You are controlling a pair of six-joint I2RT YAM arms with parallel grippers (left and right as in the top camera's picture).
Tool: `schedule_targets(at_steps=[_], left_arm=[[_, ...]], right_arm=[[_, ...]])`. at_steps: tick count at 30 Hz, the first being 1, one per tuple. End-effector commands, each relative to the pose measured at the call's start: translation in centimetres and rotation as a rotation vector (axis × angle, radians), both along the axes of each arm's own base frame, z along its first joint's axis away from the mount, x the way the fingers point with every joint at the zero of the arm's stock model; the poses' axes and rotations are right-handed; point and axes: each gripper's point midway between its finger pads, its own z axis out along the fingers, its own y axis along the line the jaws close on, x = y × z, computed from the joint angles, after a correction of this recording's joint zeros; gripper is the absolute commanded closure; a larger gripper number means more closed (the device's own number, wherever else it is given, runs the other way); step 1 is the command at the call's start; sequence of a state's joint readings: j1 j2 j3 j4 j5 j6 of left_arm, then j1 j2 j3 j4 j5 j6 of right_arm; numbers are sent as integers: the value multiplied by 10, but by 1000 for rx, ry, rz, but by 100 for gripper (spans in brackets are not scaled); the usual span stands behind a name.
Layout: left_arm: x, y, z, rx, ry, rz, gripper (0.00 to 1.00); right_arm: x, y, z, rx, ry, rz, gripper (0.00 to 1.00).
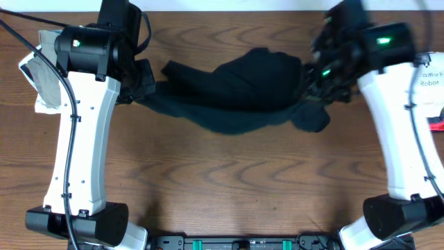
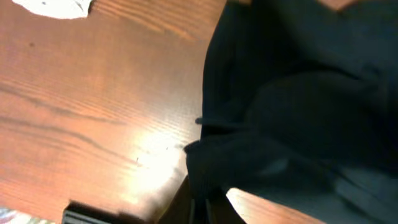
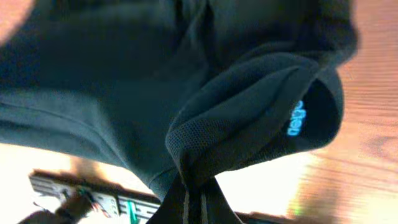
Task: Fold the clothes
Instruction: 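Lower the shirt onto the table center, drawing both grippers toward the robot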
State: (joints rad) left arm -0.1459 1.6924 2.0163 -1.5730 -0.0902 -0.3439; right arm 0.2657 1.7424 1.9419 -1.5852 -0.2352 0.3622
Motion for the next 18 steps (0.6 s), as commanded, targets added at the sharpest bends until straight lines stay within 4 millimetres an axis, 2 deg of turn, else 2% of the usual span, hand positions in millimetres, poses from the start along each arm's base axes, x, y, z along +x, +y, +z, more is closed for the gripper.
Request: schedule_targets(at_steps=[1, 4, 8, 10, 13, 18], left_arm=[[-5, 8, 1, 31, 1, 26, 94], [-7, 10, -3, 39, 18, 28, 94], [-14, 22, -13, 107, 62, 77, 94], [-18, 24, -20, 115, 89, 79, 94], [-22, 25, -30, 123, 127, 77, 84], [-24, 39, -30, 206, 130, 110, 84]], right_arm=[[-16, 22, -25, -10, 59, 73, 99], [-25, 35, -44, -20, 96, 92, 99], [-41, 48, -59, -42, 139, 130, 99], [-48, 51, -65, -58, 155, 152, 99], [-57, 56, -71, -72, 176, 175, 97], [-74, 64, -81, -93, 215, 214, 97]])
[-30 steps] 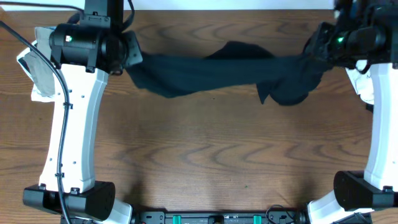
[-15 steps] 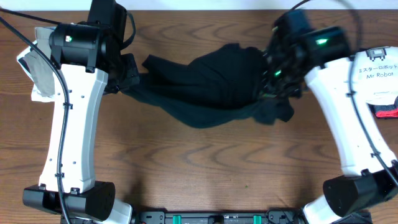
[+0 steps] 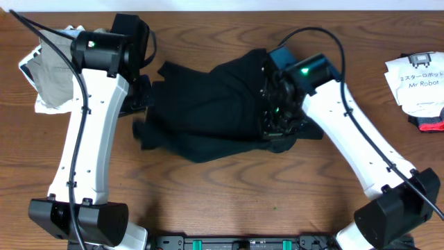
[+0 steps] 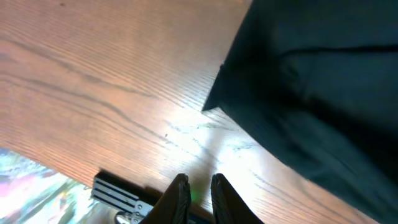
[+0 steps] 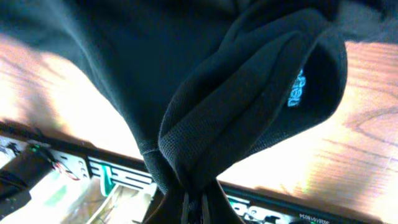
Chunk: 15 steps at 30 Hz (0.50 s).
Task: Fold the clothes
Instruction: 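Lower the shirt onto the table center, drawing both grippers toward the robot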
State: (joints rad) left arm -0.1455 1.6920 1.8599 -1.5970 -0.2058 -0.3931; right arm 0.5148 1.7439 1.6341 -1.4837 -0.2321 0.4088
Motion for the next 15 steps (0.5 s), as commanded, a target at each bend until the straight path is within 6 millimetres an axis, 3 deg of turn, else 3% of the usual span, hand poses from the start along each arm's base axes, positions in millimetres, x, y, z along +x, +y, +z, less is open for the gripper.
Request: schedule_targets(at_steps=[1, 5, 7, 9, 11, 12, 15], left_arm=[[-2, 19, 8, 92, -26, 46, 84], [0, 23, 8, 93, -35, 62, 84], [2, 23, 8, 91, -43, 62, 83], [3, 23, 8, 91, -46, 63, 83], [3, 23, 8, 91, -46, 62, 70], [3, 23, 8, 90, -47, 62, 66], [4, 22, 8, 89, -52, 62, 59]], right_arm=[[-12, 6, -5, -14, 18, 21, 98], [-19, 15, -8, -15, 18, 50, 99], [-18, 18, -7, -8, 6, 57, 94], [-19, 20, -7, -8, 6, 65, 76], [-23, 19, -7, -15, 16, 76, 43], [-26, 18, -7, -20, 24, 83, 32], [-32, 11, -7, -54, 43, 100, 29]])
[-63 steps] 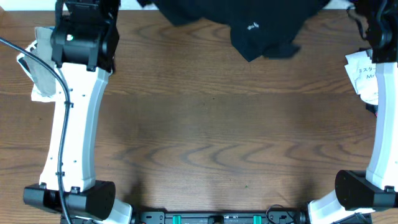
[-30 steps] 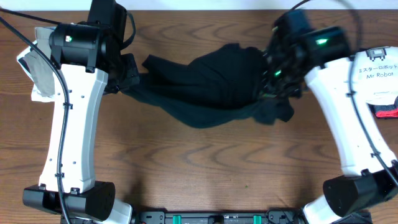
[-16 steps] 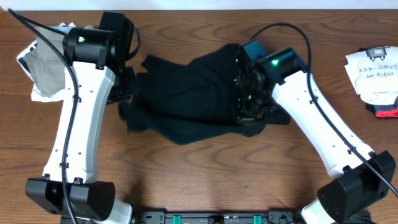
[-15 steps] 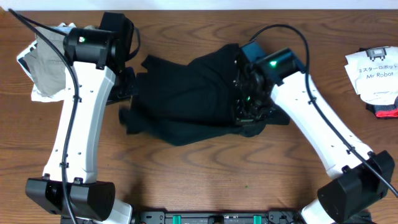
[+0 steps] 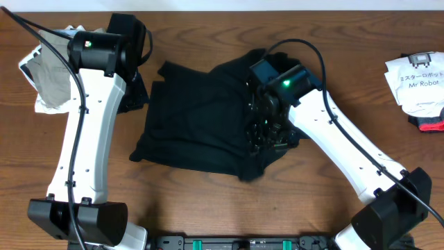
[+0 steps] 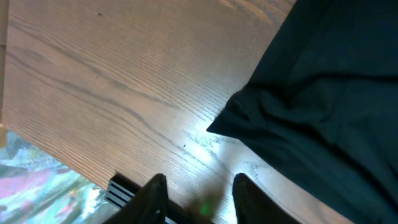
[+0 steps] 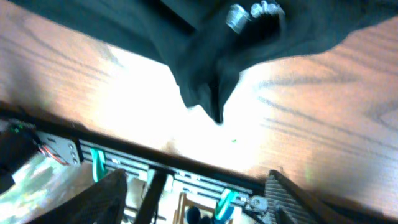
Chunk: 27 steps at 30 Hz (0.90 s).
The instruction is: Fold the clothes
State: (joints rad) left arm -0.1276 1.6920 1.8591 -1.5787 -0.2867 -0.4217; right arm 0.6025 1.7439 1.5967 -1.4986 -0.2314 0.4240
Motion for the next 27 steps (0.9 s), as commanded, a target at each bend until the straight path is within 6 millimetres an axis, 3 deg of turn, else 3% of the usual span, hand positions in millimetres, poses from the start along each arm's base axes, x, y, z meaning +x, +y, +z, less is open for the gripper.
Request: schedule_targets(at_steps=[1, 5, 8, 11, 14, 18, 24, 27], left_arm=[[-1, 4, 4, 11, -18, 11, 58], [3, 1, 3, -4, -34, 9, 56], [8, -17, -1, -106, -35, -49, 55], [11, -40, -5, -227, -23, -147, 55], [13, -48, -11, -266, -19, -166, 55], [14, -49, -34, -271, 9, -166, 54], [11, -70, -83, -361, 63, -232, 54], [13, -75, -95, -373, 58, -242, 53]], right_arm=[[-5, -8, 2, -45, -8, 28, 31], [7, -29, 2, -141, -58, -22, 31], [22, -38, 1, -136, -89, -68, 29], [44, -52, 0, -128, -131, -125, 19], [59, -68, -2, -121, -143, -188, 18], [71, -86, -11, -115, -131, -236, 18], [73, -90, -37, -82, -110, -275, 22], [78, -91, -51, -74, -128, -282, 31]])
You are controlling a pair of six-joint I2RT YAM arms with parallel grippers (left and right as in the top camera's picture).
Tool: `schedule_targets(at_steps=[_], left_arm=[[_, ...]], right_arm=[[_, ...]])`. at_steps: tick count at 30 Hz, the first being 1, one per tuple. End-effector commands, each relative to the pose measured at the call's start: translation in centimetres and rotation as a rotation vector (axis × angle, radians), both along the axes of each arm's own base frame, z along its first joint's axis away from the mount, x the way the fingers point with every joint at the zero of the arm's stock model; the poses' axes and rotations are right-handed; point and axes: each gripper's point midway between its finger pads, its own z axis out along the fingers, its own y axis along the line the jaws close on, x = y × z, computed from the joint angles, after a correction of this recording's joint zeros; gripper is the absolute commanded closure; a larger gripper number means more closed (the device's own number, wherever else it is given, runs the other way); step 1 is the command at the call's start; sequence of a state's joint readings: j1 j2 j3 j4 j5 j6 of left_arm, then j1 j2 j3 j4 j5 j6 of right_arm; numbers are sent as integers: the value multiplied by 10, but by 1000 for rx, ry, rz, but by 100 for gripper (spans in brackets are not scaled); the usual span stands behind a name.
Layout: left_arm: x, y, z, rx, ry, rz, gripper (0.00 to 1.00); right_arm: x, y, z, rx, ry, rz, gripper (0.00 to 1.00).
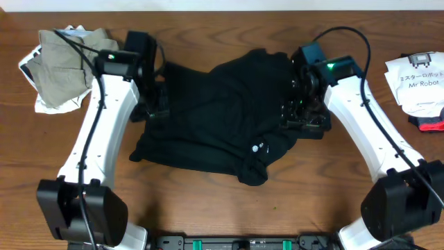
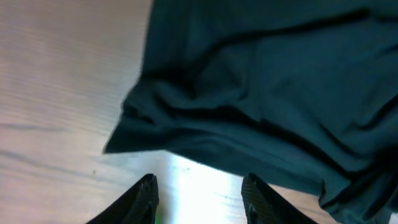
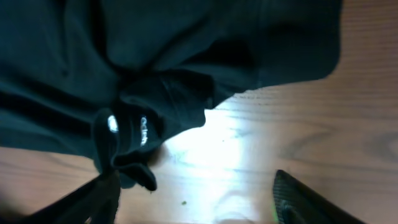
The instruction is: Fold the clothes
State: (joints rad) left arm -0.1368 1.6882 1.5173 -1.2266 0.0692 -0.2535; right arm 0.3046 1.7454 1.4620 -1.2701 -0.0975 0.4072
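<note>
A black garment (image 1: 215,118) lies crumpled in the middle of the wooden table, its right part doubled over with a small white logo (image 1: 257,147) showing. My left gripper (image 1: 158,107) hovers at its left edge, open and empty; in the left wrist view its fingers (image 2: 146,198) frame bare wood just below the cloth (image 2: 267,93). My right gripper (image 1: 302,117) is at the garment's right edge, wide open and empty. In the right wrist view the garment (image 3: 155,74) fills the top, with bare table between the fingers (image 3: 305,199).
A beige cloth pile (image 1: 61,66) sits on white paper at the back left. A white "Mr Robot" sheet (image 1: 418,78) and a red-and-black item (image 1: 433,122) lie at the right edge. Bare wood stretches along the front of the table (image 1: 208,208).
My right gripper has moved from over the garment's lower middle out to its right edge, still open. My left gripper has shifted slightly right onto the left edge. The garment lies the same.
Both grippers were shut on the garment, holding it stretched near the back. Then the left had let go while the right held its end over the middle. Then the right was open too, the end lying doubled over. Now both hover open at the sides.
</note>
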Motion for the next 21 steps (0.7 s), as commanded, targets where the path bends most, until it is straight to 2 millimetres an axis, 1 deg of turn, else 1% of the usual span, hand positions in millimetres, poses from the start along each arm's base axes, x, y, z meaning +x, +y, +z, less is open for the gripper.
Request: schedule_targets(at_steps=[1, 4, 5, 7, 9, 12, 14, 16, 17, 18, 21], left_arm=[[-1, -13, -6, -52, -4, -41, 54], [0, -24, -12, -87, -13, -75, 54], [0, -28, -14, -100, -13, -91, 54], [-3, -38, -20, -120, -9, -115, 54], [-6, -44, -27, -119, -2, -133, 54], [-10, -52, -41, -126, 5, -147, 55], [-14, -53, -50, -128, 14, -120, 66], [-16, -55, -56, -133, 19, -107, 81], [-17, -57, -59, -146, 23, -109, 91], [-18, -60, -61, -164, 25, -111, 94], [-19, -65, -65, -195, 25, -114, 94]], right_arm=[[2, -1, -18, 11, 2, -7, 37], [12, 2, -32, 37, -45, -14, 58], [14, 2, -36, 40, -54, -16, 62], [19, 4, -44, 47, -75, -28, 75], [24, 5, -50, 54, -90, -36, 83], [28, 7, -57, 60, -101, -39, 92], [30, 7, -63, 58, -96, -39, 98], [32, 8, -70, 56, -88, -38, 99], [33, 8, -74, 55, -83, -39, 99], [33, 8, -77, 53, -78, -39, 99], [34, 8, -89, 43, -61, -39, 99]])
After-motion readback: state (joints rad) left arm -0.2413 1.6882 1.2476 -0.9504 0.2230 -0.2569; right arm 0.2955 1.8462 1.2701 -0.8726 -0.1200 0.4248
